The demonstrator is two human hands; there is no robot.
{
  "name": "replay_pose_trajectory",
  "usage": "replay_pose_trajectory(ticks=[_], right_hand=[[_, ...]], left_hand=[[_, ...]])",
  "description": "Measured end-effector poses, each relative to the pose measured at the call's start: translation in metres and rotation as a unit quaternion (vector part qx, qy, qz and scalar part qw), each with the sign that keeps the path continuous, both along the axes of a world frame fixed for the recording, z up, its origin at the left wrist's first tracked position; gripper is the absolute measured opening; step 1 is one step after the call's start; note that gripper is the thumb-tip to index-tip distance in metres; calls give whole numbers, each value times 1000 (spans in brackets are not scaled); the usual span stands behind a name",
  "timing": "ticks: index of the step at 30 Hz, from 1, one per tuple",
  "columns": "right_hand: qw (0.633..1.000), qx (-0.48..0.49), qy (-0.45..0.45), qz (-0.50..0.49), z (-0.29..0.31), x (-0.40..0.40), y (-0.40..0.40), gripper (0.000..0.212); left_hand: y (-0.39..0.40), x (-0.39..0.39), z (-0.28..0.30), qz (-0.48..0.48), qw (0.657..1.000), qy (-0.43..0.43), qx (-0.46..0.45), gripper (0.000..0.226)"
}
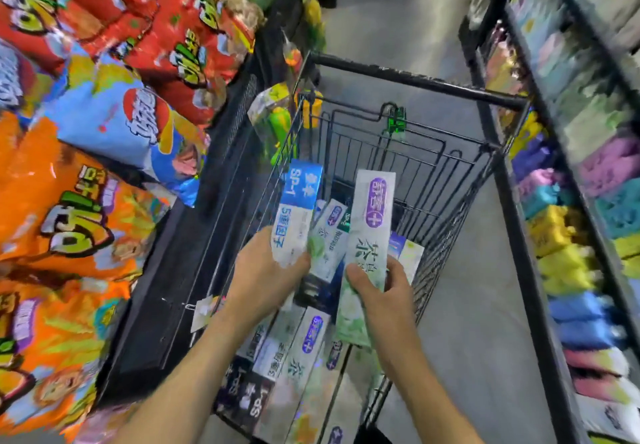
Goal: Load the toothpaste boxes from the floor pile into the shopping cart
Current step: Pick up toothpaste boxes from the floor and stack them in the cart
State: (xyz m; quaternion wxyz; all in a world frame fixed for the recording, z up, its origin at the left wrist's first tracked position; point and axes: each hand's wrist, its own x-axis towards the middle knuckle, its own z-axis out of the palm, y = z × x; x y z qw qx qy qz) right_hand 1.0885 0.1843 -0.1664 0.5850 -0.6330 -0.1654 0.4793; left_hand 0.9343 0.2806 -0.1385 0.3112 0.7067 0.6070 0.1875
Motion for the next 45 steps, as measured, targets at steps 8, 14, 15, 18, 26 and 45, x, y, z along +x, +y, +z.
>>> replay_pose_trajectory(ticks=[8,14,15,18,26,45], right_hand=[[999,-29,42,-10,-37,4,42,43],[996,-68,58,-24,-62,5,49,44],[995,-73,61,-29,-65,5,51,43],[992,-94,64,-51,-78,5,53,40],[992,-118,38,-26,-97,-1,74,55],[991,-121,53,-2,-107,-23,101,38]], left_hand=[[88,12,-92,-25,992,109,-49,41],[134,14,-155,-51,983,178,-17,46],[140,14,-163,-56,979,195,-13,47],[154,11,-187,-72,967,244,-23,57],[165,11,-205,-107,939,324,-30,56],[187,-26,-183,-206,848,463,154,120]])
